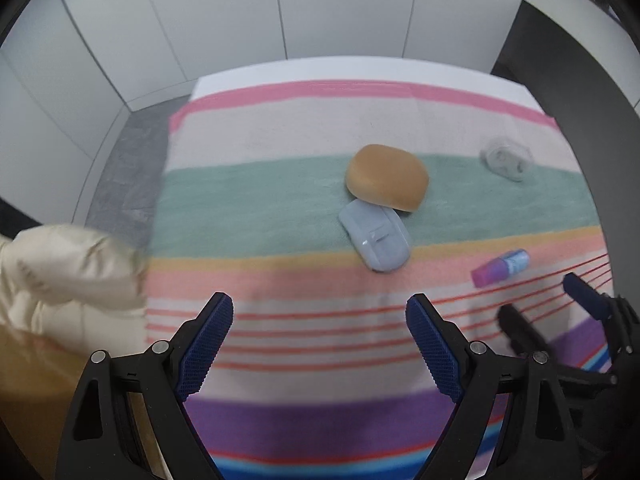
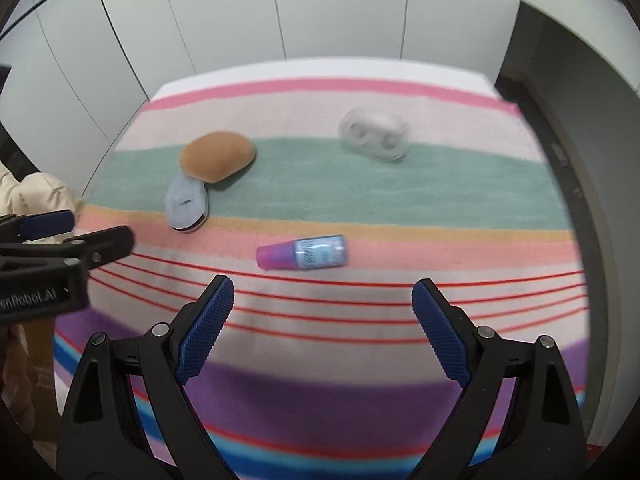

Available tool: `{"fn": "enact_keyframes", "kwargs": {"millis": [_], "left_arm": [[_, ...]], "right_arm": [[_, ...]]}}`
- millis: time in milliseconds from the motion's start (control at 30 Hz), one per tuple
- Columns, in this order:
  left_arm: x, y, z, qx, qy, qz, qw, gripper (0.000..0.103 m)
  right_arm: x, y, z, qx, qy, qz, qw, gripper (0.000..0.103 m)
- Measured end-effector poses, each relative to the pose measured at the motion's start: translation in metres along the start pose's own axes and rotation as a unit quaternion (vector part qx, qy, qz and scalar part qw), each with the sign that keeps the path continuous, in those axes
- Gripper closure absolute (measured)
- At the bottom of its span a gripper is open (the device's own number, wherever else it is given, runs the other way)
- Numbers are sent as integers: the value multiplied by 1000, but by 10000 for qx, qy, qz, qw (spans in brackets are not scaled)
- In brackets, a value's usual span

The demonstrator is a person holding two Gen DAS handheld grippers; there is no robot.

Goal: Organize objects
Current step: 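Grasp the white lens case with the left tool while the right tool grasps the pink-blue tube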

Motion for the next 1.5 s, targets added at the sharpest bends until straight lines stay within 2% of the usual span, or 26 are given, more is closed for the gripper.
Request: {"fn": "enact_keyframes", "kwargs": {"millis": [167, 267, 367, 433, 567, 667, 700, 767, 800, 833, 933, 1267, 1500], "left_arm": [[-10, 15, 34, -49, 18, 191, 9998, 13], [-18, 25, 44, -212, -390, 260, 9987, 7], [-22, 32, 48, -308, -577, 292, 9974, 6], [-27, 31, 53, -272, -759, 322, 9962, 4], [-39, 25, 51, -490, -493, 799, 9944, 4], [-44, 20, 47, -621, -563, 849, 9929, 4], [-43, 20, 46, -646, -547, 785, 9933, 5], [-41, 21, 42, -747, -495, 676, 9937, 20], [-40, 23, 37, -813, -475, 605, 9937, 46], [-40, 25, 34, -795, -392, 559, 9945, 44], [-36, 29, 36, -673, -576, 416, 9952, 44], [-28, 18, 14, -601, -363, 250, 9972, 44], [-5, 27, -43, -813, -208, 89, 9964, 44]], "right_arm": [[3, 1, 30, -103, -78, -146, 9998, 10], [2, 1, 34, -311, -156, -463, 9983, 11], [2, 1, 32, -537, -110, -642, 9964, 25], [0, 2, 30, -626, -120, -654, 9958, 43], [-3, 3, 29, -649, -106, -640, 9958, 43], [-2, 2, 30, -662, -108, -663, 9955, 43], [-1, 1, 27, -662, -100, -668, 9955, 43], [0, -1, 24, -644, -104, -648, 9958, 43], [0, -1, 23, -627, -115, -642, 9959, 43], [0, -1, 22, -607, -112, -620, 9962, 43], [-5, 1, 21, -541, -85, -518, 9972, 43], [-6, 4, 11, -370, -109, -360, 9986, 43], [2, 18, -33, -530, -111, -430, 9976, 43]]}}
Point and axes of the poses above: each gripper's, at about its wrist camera, not at the fingertips, and z roughly the way its jaws point, x to its left, y to its top, the point moved 6 cm from there along z, roughly the way its jaws point, and after that the axes turned 8 degrees about y, right-handed, at the moved point
